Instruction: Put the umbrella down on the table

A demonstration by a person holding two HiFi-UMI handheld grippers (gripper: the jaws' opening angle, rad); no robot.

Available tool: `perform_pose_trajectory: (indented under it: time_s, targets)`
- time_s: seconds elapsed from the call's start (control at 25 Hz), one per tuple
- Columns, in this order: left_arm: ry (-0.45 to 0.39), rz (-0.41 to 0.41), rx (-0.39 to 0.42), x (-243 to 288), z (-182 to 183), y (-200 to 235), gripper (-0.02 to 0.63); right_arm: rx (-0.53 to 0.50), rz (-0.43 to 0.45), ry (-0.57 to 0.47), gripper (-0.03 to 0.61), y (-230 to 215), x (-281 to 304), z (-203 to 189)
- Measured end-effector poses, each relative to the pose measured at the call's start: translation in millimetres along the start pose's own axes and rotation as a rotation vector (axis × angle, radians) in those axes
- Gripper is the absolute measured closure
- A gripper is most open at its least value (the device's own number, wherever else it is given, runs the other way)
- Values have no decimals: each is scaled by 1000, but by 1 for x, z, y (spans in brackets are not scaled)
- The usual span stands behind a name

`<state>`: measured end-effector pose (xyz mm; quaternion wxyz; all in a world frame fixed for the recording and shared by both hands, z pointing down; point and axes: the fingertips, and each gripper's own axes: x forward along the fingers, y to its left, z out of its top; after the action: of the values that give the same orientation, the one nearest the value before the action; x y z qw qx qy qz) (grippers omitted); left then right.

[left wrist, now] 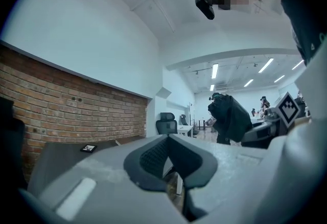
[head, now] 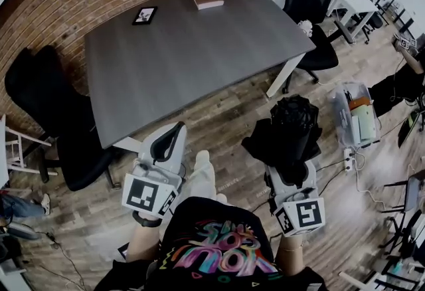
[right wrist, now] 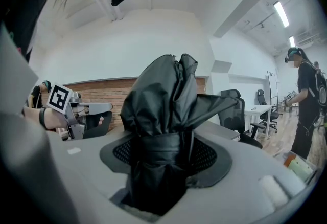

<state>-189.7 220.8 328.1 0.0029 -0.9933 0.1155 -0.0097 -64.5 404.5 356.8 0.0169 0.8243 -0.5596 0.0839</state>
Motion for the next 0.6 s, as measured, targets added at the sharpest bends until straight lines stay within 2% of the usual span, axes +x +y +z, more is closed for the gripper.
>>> perform_pose_trajectory:
  time_s: [0.32,0.6]
  targets:
    - [19,-19,-5,76,-6,62,615,5,9,10,319,-21,94,15]
    - [33,-28,-9,131,-3,133,615,16,7,29,319,-25,185,32]
